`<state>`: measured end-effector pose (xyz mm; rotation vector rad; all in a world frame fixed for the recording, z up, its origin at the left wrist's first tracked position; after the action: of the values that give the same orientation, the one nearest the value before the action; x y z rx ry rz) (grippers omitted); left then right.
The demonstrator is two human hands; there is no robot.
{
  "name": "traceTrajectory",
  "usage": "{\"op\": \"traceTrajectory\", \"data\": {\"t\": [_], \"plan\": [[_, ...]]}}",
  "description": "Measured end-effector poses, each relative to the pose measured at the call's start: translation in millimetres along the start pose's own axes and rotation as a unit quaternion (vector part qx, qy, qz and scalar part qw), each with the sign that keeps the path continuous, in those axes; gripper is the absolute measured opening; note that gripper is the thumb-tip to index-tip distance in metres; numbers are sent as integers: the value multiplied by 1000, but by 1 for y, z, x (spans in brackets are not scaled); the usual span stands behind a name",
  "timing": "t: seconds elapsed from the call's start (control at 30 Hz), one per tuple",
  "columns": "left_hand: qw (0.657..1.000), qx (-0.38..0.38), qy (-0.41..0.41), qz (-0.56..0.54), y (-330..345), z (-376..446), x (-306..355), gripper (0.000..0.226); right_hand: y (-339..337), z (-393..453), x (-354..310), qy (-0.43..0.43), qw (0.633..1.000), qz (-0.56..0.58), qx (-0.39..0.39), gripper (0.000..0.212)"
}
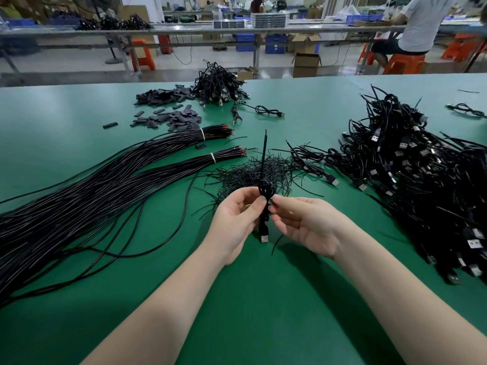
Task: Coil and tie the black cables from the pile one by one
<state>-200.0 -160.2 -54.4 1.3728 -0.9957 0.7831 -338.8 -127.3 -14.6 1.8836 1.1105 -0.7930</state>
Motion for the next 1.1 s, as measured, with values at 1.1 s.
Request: {"op": "traceTrajectory", "data": {"t": [1.1], "plan": [[999,-12,44,11,0,-1,-1,18,5,-4,3,24,999,-16,43,19]]}}
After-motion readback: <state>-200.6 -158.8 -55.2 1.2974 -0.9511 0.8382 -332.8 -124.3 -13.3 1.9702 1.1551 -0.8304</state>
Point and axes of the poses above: each hand's wrist, its own z-axis towards the middle knuckle, its own y-axis out of the palm, x = y × z, the point moved 2 cm from there along z, towards the middle knuckle, and after that the axes turned 12 degrees about x, right-handed, at the moved point
